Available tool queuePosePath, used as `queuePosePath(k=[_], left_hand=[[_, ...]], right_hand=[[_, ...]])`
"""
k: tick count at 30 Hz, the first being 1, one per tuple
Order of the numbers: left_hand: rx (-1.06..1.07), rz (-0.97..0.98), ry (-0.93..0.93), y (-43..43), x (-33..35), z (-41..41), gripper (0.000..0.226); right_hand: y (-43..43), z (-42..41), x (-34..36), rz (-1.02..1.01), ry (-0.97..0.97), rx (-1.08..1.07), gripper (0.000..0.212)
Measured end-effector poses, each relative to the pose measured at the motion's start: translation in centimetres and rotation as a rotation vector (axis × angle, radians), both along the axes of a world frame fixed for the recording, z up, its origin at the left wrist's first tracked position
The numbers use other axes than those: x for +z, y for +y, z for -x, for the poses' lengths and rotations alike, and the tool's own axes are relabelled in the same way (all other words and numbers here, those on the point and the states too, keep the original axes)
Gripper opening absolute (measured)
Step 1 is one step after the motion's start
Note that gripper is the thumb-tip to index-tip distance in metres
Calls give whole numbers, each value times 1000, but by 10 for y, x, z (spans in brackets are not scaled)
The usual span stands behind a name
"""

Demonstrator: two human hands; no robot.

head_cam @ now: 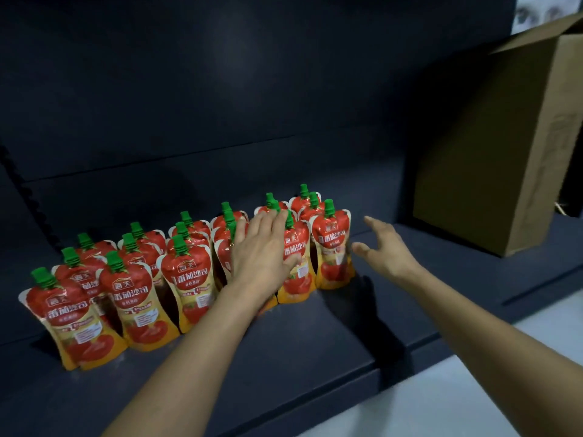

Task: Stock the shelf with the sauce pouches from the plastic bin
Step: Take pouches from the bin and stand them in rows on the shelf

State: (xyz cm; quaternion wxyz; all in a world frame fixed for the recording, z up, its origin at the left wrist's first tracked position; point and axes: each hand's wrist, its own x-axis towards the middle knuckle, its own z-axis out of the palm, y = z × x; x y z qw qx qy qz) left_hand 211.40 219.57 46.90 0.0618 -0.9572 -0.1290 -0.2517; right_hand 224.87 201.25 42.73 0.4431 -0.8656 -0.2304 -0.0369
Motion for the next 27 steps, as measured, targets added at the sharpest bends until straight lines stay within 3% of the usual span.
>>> queuePosePath(k=[5,8,13,18,27], left_hand=[[-243,115,-213,-35,-40,33,71],[-427,274,-216,-77,-77,48,64],[-573,457,63,-162,-135,68,65],[-686,451,327,-263,-177,78,60],[-928,477,628,-504,-248,144,56]], right_hand=[[-44,67,-42,-49,-132,-89,62],[-77,121,-74,-180,-204,-184,55],[-150,189,-130,-119,-138,-340,48],[-258,237,-174,-14,29,-504,47],[-501,361,-231,103,348,-759,42]])
